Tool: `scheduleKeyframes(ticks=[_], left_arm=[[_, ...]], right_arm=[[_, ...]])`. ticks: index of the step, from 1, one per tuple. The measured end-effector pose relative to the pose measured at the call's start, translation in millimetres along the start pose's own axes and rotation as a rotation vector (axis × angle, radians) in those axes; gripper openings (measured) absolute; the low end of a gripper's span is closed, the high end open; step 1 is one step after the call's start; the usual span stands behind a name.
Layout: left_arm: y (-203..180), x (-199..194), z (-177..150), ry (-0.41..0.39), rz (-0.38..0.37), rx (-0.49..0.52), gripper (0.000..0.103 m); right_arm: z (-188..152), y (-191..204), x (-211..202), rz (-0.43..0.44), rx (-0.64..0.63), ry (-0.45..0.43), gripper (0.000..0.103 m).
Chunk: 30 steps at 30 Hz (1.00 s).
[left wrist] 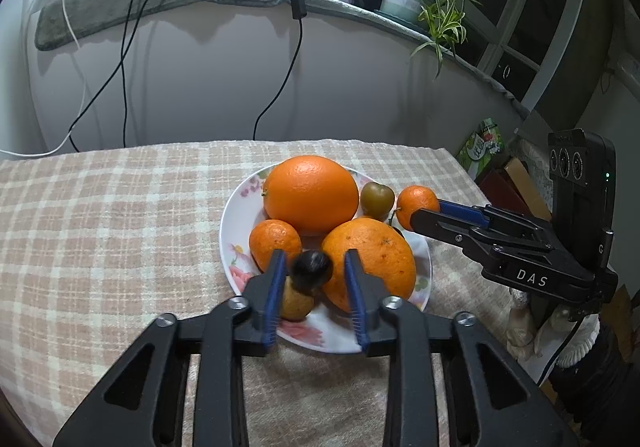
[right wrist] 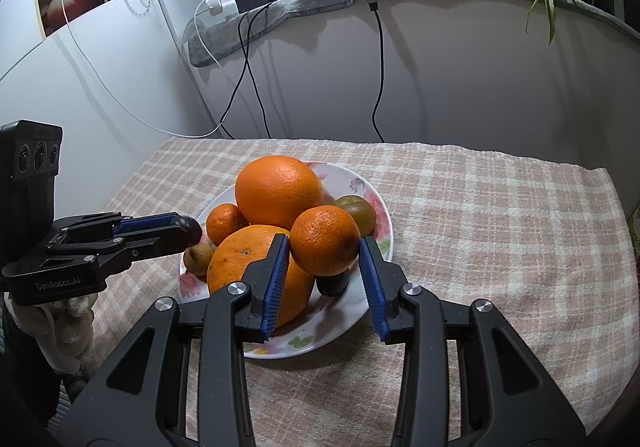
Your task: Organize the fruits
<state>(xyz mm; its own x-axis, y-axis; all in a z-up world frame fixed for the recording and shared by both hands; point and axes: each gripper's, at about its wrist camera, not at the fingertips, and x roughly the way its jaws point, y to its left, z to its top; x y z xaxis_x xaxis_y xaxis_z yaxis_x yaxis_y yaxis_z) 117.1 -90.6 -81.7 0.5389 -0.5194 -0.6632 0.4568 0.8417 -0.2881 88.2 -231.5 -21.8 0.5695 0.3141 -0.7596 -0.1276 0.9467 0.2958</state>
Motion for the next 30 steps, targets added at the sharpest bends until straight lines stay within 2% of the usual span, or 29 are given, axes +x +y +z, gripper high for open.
scheduleKeyframes(ticks=[1,3,5,8,11,14,20,30], left_arm=[[-0.3,-0.7,0.3,-0.002,0.001,0.002,0.031],[-1.0,-1.1,0.5,-0.004,0.003,0.005,0.033],[-1.7,-1.8,0.4,-0.007,0.007,0.008,0.046],[-3.4,-3.0,-0.1,-0.01,0.01,0.017,0.049],[-5.1,-4.5,-0.2,-0.016,0.02,0.025,0.065],[-6.1,-6.7,0.0,-0.024,0.032,0.03,0.073],[-6.3,-9.2,-0.2,-0.03,0.057,0.03,0.08],[-8.6,-13.6,-2.0,-0.043,0.099,0.045,0.08]], right_arm=[[0.2,0.0,-0.3,0.001,-0.001,-0.002,0.044],[1.0,0.8,-2.7,0.001,-0.004,-0.014,0.056],[2.3,2.5,-5.9,-0.002,-0.011,-0.027,0.059],[4.3,4.4,-8.1,0.0,-0.017,-0.035,0.064],[4.6,6.6,-10.6,0.0,-0.025,-0.044,0.072],[4.9,7.9,-13.1,-0.002,-0.029,-0.052,0.078],[5.5,10.6,-17.9,-0.012,-0.036,-0.068,0.085],[8.6,13.2,-24.8,-0.034,-0.041,-0.087,0.091]])
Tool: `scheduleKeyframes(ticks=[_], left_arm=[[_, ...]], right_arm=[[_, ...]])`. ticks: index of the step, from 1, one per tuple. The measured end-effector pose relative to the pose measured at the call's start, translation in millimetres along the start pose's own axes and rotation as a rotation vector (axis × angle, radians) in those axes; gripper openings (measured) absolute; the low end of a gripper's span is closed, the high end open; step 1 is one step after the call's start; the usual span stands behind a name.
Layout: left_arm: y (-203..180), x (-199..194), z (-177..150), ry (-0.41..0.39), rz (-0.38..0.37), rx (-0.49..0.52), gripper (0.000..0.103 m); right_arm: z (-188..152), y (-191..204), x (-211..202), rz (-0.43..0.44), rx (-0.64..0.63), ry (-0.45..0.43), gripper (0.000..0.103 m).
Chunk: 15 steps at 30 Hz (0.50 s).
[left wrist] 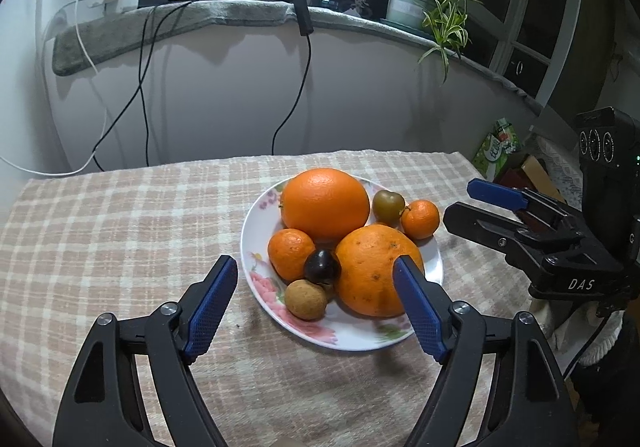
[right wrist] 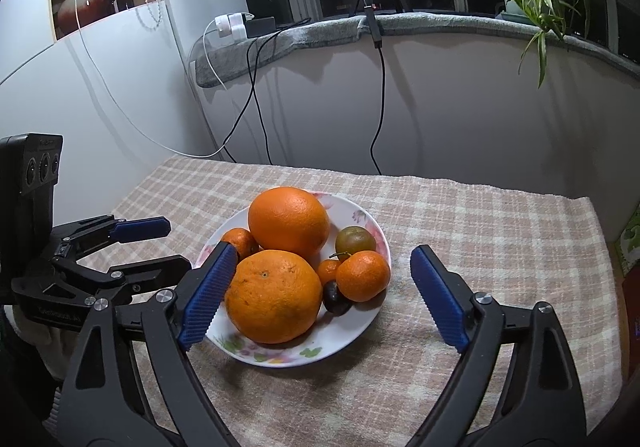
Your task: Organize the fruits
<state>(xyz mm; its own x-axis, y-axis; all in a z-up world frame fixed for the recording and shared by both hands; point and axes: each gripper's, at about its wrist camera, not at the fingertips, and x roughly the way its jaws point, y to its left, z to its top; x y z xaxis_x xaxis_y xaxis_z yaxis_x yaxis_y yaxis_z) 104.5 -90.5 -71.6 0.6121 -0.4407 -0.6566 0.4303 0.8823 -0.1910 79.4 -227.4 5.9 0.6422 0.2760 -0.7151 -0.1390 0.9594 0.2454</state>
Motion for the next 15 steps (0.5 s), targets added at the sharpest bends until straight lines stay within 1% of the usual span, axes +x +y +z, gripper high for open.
scheduleKeyframes(ticks=[15], left_arm=[[-2.6,-9.5,-2.5,-0.02,0.017,0.012,0.08]], right_arm=[[-0.4,1.9,-8.3,-0.015,0.0,-0.01,0.092]])
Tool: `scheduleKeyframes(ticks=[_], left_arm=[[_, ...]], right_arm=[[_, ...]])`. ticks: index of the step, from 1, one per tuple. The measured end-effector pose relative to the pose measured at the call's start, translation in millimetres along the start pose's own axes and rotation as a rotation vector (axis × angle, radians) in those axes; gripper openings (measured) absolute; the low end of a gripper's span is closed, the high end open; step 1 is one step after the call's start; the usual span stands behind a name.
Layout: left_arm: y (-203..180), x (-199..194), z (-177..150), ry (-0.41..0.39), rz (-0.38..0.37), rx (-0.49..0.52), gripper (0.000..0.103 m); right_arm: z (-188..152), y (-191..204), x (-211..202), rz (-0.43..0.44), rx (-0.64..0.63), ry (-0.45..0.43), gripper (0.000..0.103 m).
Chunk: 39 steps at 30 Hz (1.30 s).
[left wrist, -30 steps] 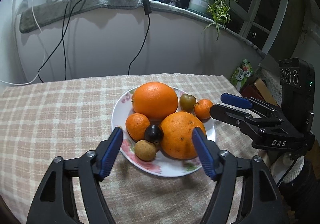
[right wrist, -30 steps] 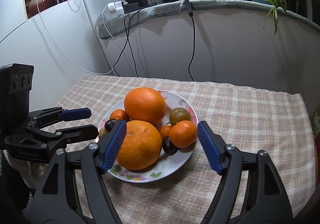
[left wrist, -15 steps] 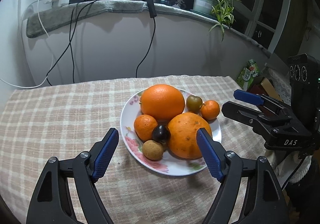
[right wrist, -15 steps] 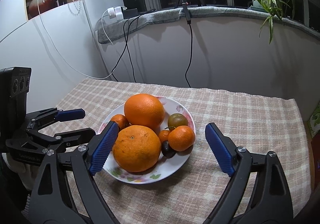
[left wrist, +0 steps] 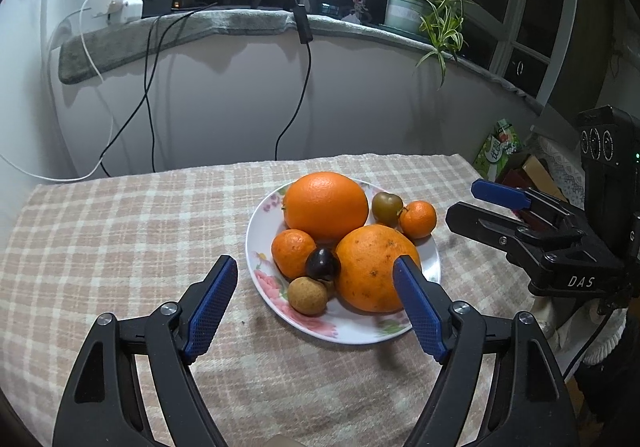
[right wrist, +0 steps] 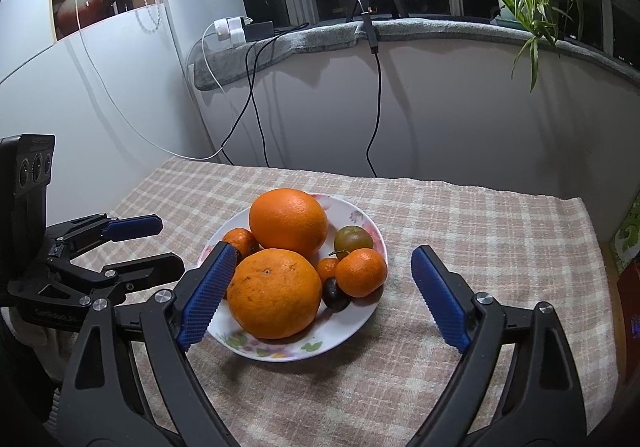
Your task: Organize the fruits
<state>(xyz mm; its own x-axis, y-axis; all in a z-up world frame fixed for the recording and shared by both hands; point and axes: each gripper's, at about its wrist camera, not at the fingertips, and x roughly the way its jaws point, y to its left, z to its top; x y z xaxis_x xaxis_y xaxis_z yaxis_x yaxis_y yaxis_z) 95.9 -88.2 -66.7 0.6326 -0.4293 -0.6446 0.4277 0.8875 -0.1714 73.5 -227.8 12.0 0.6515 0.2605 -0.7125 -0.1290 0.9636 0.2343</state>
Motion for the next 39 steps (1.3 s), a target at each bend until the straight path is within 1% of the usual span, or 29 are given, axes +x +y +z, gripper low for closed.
scheduleKeyframes(ticks=[23,37,38,39], left_arm=[[-1.8,-4.8,-1.0,-0.011,0.014,0.002,0.08],[-6.1,-22.4,-12.4,-0.038,0.028,0.001,0.08],[-5.8,-24.1,-13.8,-0.041,0.03,-0.001,0.08],[-5.5,-25.6,-15.0,-0.044,0.033,-0.003,0.08]], right_arm=[[-2.1,4.2,-6.8,-0.015,0.002,-0.01,0.092],[-9.6,11.6,-17.6,-0.044,-0.017,-0.028,0.092],[-10.3,12.8,-18.5,-0.048,-0.019,-0.031,0.094],[-11.7,14.4,-20.0,-0.051,-0.019,-0.035,0.098]])
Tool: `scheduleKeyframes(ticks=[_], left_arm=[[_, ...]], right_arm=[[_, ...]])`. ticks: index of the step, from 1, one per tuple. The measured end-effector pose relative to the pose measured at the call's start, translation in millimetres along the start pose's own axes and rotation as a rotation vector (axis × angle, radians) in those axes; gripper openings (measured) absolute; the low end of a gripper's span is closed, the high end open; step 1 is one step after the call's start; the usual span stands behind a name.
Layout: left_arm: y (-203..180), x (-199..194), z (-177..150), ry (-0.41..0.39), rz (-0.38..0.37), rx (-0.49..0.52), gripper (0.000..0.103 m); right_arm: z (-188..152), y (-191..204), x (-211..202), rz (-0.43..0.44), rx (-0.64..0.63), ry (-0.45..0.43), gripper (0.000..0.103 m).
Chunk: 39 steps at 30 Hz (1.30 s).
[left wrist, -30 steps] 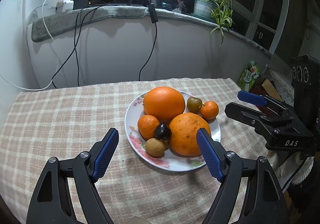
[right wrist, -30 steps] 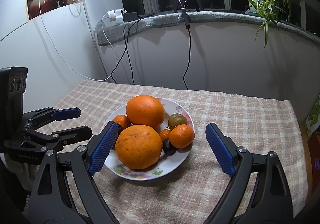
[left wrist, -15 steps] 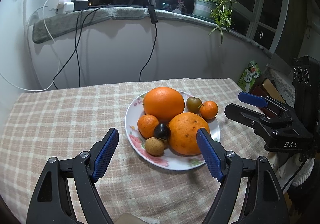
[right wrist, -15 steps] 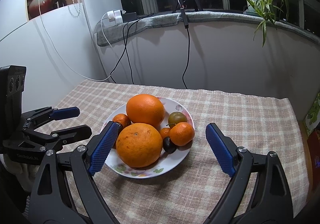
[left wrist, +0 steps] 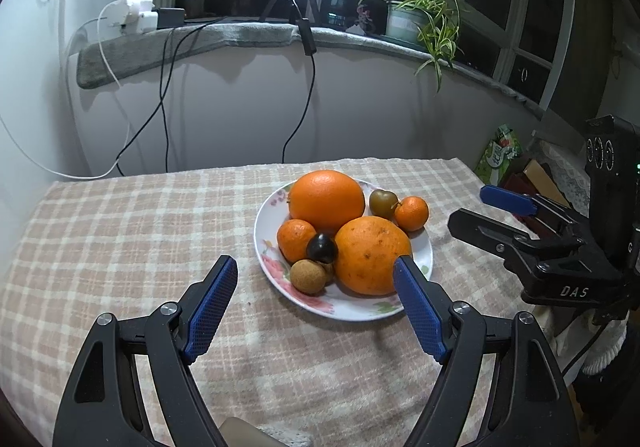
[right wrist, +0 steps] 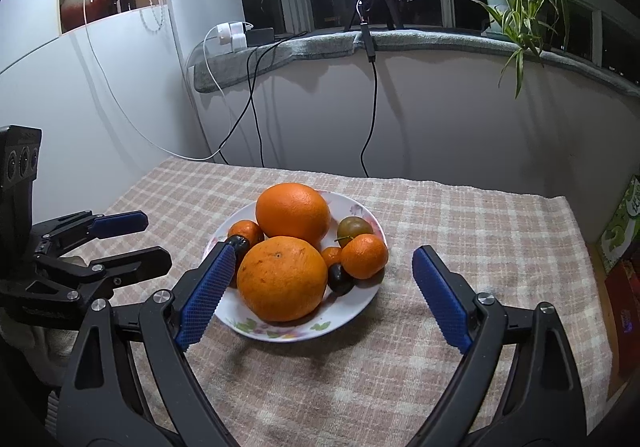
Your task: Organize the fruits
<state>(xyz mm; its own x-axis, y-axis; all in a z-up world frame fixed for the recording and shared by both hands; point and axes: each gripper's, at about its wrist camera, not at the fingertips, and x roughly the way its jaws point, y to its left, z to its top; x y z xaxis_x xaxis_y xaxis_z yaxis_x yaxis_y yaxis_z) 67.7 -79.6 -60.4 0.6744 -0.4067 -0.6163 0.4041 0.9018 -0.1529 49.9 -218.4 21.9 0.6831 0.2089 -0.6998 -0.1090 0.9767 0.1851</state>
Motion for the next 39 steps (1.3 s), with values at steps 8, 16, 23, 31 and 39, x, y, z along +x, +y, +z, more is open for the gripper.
scheduleKeyframes(ticks=[8,16,23,31,39], left_arm=[[2.2,-10.3,-8.8,-0.015,0.015,-0.008,0.08],[1.9,-15.4,-11.9,-0.022,0.018,-0.009,0.08],[0.6,-18.6,-11.7,-0.032,0.018,-0.008,0.08],[0.8,-19.5,-11.9,-0.033,0.019,-0.009,0.08],[2.1,-20.4,-12.5,-0.037,0.019,-0.013,0.08]], right_arm=[[-7.4,4.2,-11.7,-0.023,0.003,-0.032,0.102],[-11.7,3.0,-13.3,-0.03,0.005,-0.027,0.102],[-12.8,3.2,-17.9,-0.036,0.006,-0.032,0.102],[-13.1,5.6,-18.7,-0.04,0.0,-0.032,0.102],[-13.4,5.9,-17.7,-0.04,-0.005,-0.029,0.102]])
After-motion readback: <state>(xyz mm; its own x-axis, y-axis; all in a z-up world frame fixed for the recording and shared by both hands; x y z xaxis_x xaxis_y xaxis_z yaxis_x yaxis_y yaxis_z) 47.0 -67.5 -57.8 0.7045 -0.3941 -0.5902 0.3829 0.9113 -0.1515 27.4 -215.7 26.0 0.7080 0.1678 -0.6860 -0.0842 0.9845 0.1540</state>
